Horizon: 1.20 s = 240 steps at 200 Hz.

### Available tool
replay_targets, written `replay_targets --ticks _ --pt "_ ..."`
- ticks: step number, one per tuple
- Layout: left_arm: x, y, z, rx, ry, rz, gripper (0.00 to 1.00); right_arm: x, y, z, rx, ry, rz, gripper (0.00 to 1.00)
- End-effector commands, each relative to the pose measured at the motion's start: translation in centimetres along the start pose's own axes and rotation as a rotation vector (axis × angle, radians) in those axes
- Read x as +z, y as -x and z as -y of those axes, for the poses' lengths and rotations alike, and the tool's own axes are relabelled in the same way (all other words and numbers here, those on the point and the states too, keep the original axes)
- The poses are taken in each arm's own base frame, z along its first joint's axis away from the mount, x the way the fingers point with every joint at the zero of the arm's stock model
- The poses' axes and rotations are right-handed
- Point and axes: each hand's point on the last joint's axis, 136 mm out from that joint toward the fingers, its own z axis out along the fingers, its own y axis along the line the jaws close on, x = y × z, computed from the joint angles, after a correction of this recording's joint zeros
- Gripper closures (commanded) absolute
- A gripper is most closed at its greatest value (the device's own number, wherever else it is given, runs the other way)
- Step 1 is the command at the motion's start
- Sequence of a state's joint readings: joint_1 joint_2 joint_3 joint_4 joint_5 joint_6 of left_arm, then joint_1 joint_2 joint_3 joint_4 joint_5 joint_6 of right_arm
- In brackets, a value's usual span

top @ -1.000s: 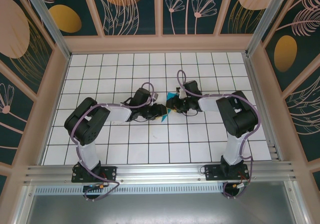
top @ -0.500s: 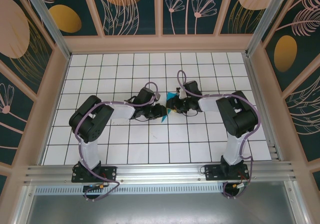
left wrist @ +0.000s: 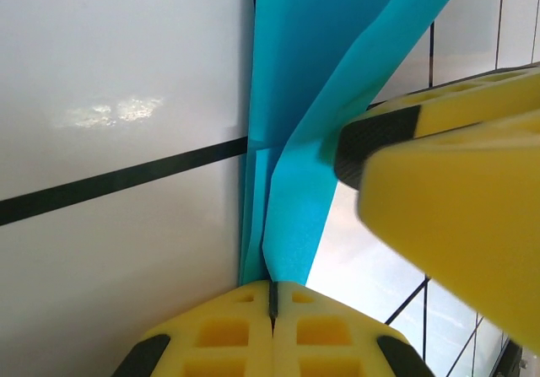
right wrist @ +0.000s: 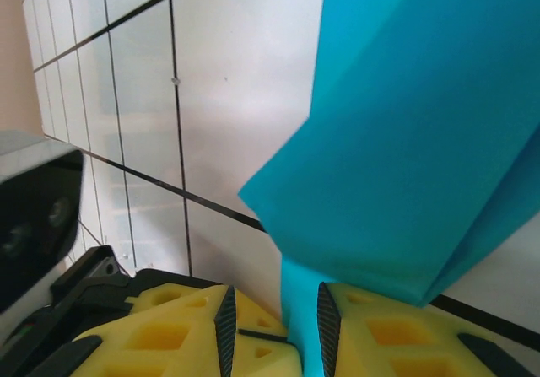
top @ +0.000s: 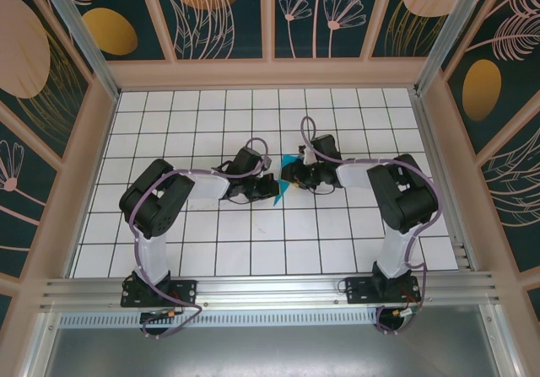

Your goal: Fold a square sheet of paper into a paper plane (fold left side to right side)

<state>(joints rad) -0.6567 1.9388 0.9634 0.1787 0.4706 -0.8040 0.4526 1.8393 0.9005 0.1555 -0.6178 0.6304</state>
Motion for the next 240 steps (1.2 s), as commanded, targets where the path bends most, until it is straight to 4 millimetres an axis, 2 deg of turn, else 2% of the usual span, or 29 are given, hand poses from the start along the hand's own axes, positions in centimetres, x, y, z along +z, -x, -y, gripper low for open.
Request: replay_targets --ticks 1,38,85,140,200,240 --pt "1.2 -1.5 -2.7 -0.041 0.075 -0.048 1.0 -2.0 1.0 -1.0 -0.033 0.009 0.048 0.66" --pt "1.4 -1.9 -3.1 -0.051 0.076 -0.061 1.0 -3.2 1.1 -1.3 -0.045 0.005 0.064 0.66" --pt "1.4 -1.8 -3.1 -0.053 0.079 -0.062 1.0 -0.8 0.4 -2.0 -0.054 0.017 0.019 0.68" --pt "1.4 -2.0 -3.5 -0.059 0.093 -0.069 1.0 0.8 0.7 0.5 -0.063 -0.078 0.011 0.68" --pt "1.5 -2.9 -5.3 -0.078 0.137 -0.092 1.0 1.0 1.5 3.0 -0.099 -0.219 0.017 0.68" --pt "1.4 -3.5 -6.1 -0.092 0.155 -0.101 1.0 1.0 2.1 3.6 -0.116 -0.254 0.023 0.67"
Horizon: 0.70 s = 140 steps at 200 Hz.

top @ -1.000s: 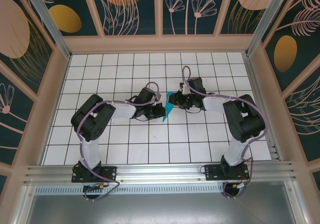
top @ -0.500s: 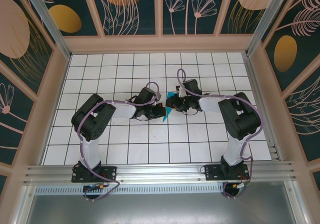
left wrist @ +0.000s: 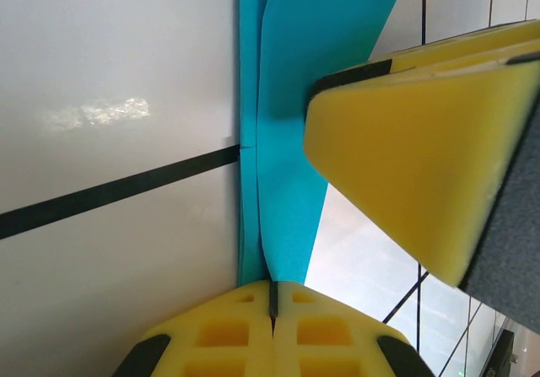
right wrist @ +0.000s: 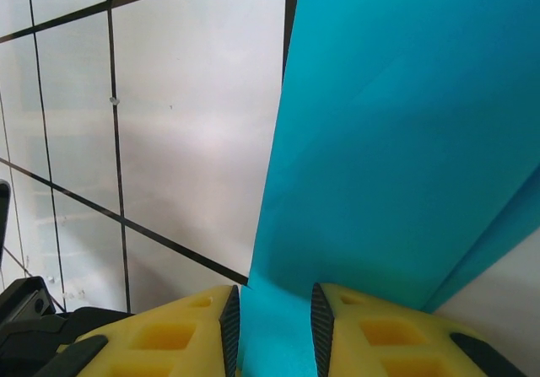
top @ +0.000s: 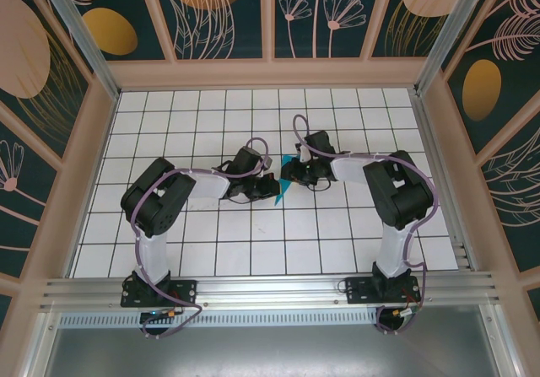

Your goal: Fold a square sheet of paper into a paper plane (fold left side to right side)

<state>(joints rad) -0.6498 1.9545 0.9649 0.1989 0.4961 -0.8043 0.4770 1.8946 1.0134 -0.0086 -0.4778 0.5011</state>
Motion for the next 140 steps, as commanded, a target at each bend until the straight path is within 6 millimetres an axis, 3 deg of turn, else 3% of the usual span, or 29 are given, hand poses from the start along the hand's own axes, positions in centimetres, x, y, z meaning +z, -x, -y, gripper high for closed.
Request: replay_targets --ticks 1,140 --pt "1.1 -3.5 -6.2 -0.091 0.175 -0.09 1.0 0.3 0.9 2.0 -0.025 -0.095 0.026 0.67" --pt "0.9 -4.2 -7.1 -0.093 0.213 -0.104 1.0 -0.7 4.7 4.1 -0.053 -0.16 0.073 0.67"
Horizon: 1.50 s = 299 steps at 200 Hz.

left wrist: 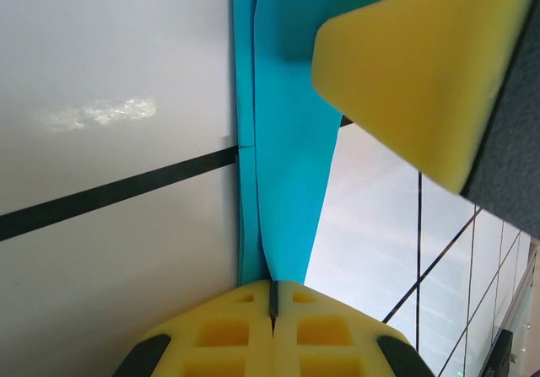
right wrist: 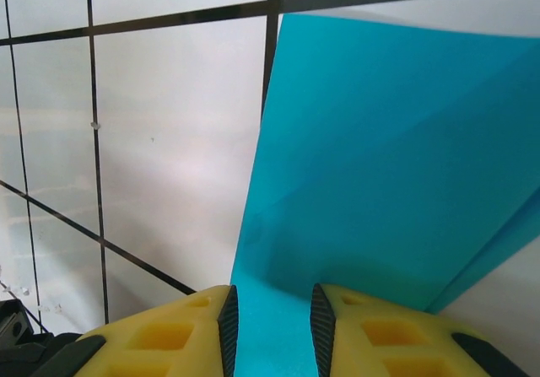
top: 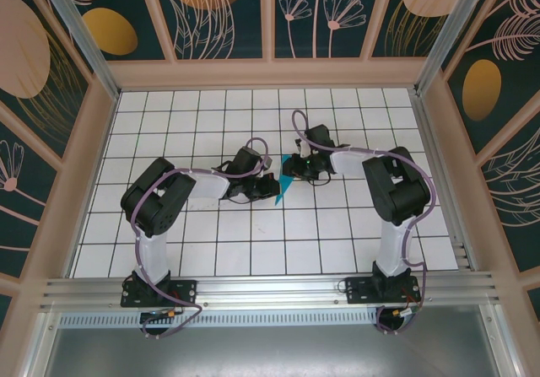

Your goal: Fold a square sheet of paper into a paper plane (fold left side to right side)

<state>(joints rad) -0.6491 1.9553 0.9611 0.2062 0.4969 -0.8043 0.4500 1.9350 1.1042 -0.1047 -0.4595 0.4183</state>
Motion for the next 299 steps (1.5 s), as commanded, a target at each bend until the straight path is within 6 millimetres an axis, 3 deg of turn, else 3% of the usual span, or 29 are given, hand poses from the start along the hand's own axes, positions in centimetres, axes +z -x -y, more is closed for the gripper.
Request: replay_targets --ticks 1,187,204,228,251,269,299 --pt "0.9 -4.2 -7.1 -0.094 0.215 -0.105 1.0 -0.4 2.9 3.4 -0.01 -0.118 0.08 0.67" --pt "0.7 -4.1 -6.9 -0.093 0.205 -0.102 1.0 -2.2 10.7 9.5 0.033 -0.2 0.167 0.66" --pt "0.7 -4.1 -6.7 -0.092 0.201 -0.101 1.0 -3.3 11.7 8.7 0.015 -0.191 0.191 0.66" --pt "0.6 -3.7 -6.2 -0.087 0.191 -0.093 1.0 -6.2 12.7 5.9 -0.02 -0.161 0.241 0.66" --pt "0.5 -3.5 -6.0 -0.083 0.188 -0.087 1.0 -8.1 11.4 3.1 -0.033 -0.093 0.256 0.66" --pt "0.5 -3.5 -5.9 -0.083 0.187 -0.087 1.0 -7.7 9.1 1.0 -0.023 -0.016 0.231 0.66" --pt "0.5 -3.4 -5.8 -0.078 0.186 -0.086 1.0 -4.6 5.9 -1.6 -0.009 0.093 0.151 0.66"
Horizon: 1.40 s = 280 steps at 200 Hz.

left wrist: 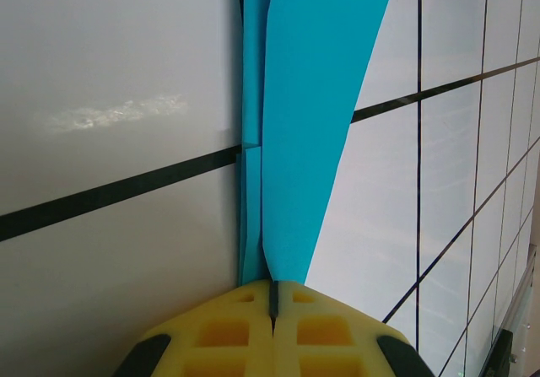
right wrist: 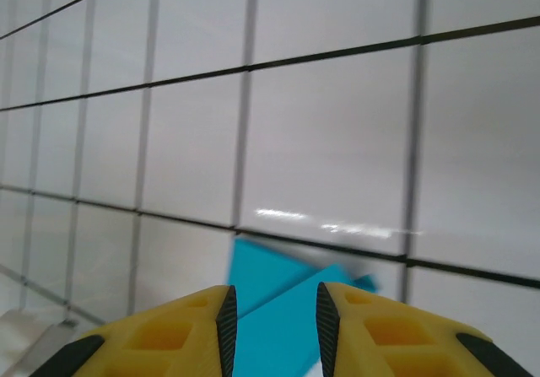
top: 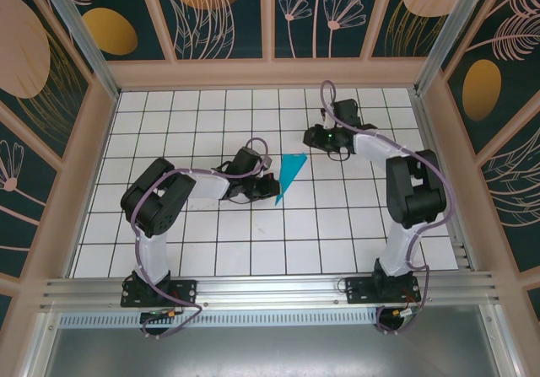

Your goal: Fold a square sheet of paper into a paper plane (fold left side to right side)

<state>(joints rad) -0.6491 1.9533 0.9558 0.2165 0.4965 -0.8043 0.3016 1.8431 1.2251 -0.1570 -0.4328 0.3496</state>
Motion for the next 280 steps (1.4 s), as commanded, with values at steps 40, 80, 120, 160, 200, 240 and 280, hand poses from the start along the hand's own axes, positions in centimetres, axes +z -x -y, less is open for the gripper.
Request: replay_targets --ticks 40,80,120,160,200,240,280 --pt "0.4 -3.3 -5.6 -0.079 0.187 -0.087 1.0 5.3 -5.5 -1.0 0.048 0.048 -0.142 0.66" --pt "0.0 -2.8 -4.8 -0.063 0.174 -0.074 1.0 6.9 -8.0 1.8 0.077 -0.029 -0.207 0.66" --pt "-1.8 -1.3 -2.9 -0.003 0.169 -0.024 0.96 7.1 -9.4 3.6 0.087 -0.093 -0.237 0.66" --pt "-4.5 -0.1 0.1 0.099 0.125 0.03 0.93 7.0 -9.6 3.5 0.085 -0.089 -0.238 0.66" --pt "-4.5 -0.7 3.9 0.176 0.0 0.0 0.94 7.0 -9.5 3.5 0.084 -0.088 -0.236 0.67" --pt "-4.8 0.5 3.7 0.202 0.07 0.038 0.82 7.0 -9.6 3.5 0.084 -0.088 -0.237 0.66" --pt "-3.3 1.0 6.6 0.203 -0.092 0.012 0.89 7.0 -9.5 3.4 0.083 -0.087 -0.235 0.67"
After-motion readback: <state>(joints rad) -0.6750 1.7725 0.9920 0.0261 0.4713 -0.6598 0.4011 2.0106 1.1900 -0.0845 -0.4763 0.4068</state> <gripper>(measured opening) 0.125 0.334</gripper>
